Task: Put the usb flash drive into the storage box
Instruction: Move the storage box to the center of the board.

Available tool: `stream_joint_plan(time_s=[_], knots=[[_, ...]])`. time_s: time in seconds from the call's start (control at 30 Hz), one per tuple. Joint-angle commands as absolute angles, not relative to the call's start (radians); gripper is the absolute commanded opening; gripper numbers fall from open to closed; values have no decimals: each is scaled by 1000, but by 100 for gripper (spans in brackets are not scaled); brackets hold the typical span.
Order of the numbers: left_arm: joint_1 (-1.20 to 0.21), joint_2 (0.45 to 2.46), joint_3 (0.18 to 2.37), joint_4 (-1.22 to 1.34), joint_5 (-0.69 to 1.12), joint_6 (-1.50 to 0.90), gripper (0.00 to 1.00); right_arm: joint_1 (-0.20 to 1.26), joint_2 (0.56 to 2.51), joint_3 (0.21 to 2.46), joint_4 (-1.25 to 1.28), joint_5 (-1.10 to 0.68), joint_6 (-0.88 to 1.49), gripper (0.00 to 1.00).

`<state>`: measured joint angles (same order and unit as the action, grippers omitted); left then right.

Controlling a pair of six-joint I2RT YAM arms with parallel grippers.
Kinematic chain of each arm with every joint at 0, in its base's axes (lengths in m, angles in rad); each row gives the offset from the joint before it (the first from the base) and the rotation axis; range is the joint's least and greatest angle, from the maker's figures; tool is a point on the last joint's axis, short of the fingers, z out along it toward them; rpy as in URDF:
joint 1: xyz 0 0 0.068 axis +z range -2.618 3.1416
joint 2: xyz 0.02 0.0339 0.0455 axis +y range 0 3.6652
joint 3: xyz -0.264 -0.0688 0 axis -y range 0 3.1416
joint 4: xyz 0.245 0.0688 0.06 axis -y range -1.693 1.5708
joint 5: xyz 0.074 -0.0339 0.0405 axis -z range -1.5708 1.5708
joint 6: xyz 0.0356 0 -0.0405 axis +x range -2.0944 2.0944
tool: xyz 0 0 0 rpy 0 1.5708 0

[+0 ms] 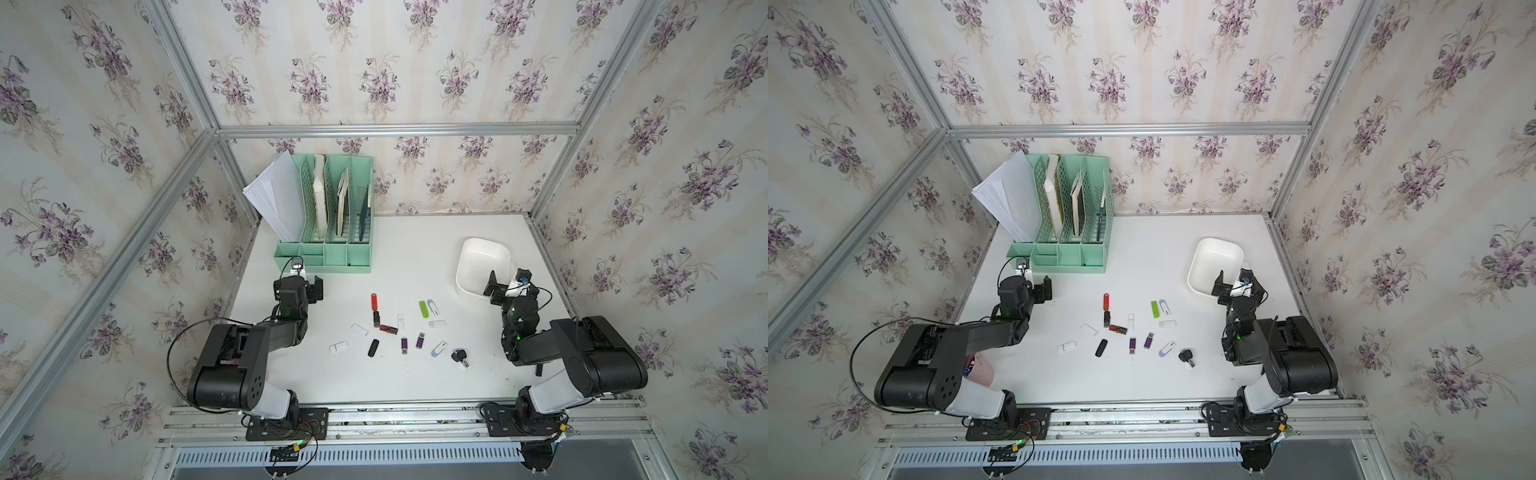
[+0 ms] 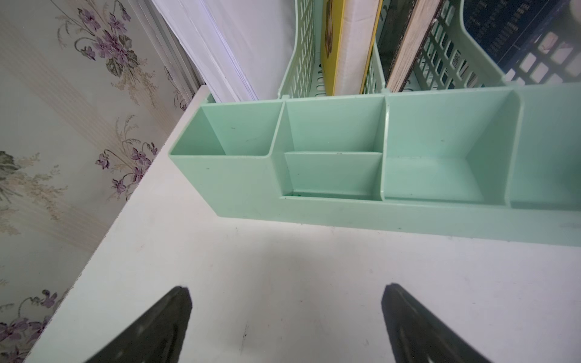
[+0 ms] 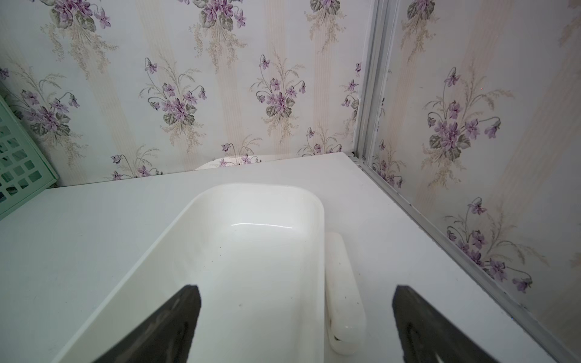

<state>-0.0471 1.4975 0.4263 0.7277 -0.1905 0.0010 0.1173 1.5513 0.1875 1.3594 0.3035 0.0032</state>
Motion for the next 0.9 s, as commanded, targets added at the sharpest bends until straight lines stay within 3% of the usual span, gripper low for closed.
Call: stream_joint_plan(time_s=[0.0,0.87], knots=[[-48,1495,433,728,-189,7,99,117,1548,191,1368,313,6,100],[-48,1495,430,729,-189,7,99,117,1524,199,1336,348,19,100]])
